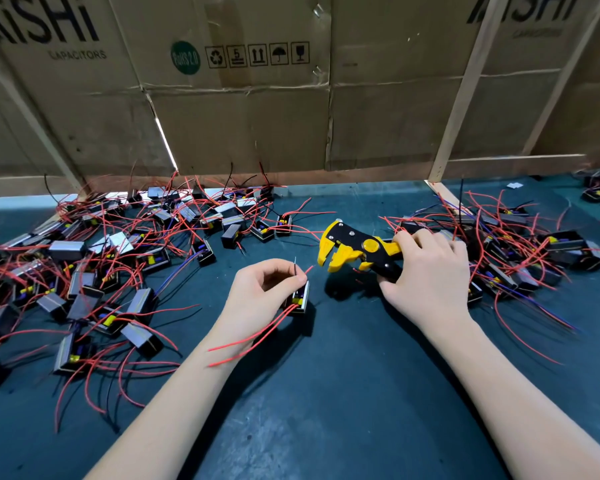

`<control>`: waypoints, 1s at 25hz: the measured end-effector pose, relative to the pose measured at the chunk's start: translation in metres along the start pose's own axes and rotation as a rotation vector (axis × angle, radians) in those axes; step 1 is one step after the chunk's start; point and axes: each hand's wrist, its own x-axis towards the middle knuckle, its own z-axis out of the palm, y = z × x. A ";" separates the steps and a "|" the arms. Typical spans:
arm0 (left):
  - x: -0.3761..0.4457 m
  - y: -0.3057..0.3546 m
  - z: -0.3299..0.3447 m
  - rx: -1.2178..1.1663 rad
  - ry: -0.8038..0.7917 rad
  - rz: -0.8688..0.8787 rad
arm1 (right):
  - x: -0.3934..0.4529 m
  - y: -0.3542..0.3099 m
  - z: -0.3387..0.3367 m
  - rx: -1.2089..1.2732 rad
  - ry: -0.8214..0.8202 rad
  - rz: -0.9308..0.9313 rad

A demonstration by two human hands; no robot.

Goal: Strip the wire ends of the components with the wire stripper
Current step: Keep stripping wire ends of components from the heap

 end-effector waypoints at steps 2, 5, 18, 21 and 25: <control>-0.001 -0.001 0.003 -0.029 -0.002 -0.003 | -0.002 -0.003 -0.002 0.005 0.011 0.018; 0.000 -0.004 0.004 -0.051 0.047 -0.001 | -0.003 -0.008 -0.003 0.002 0.001 0.015; -0.003 -0.008 0.006 -0.048 0.021 0.042 | -0.004 -0.015 -0.005 -0.019 -0.100 0.010; -0.003 -0.007 0.006 -0.035 0.018 0.048 | -0.004 -0.016 -0.006 -0.013 -0.123 0.003; -0.002 -0.007 0.005 -0.049 0.017 0.040 | -0.003 -0.016 -0.008 -0.022 -0.149 0.000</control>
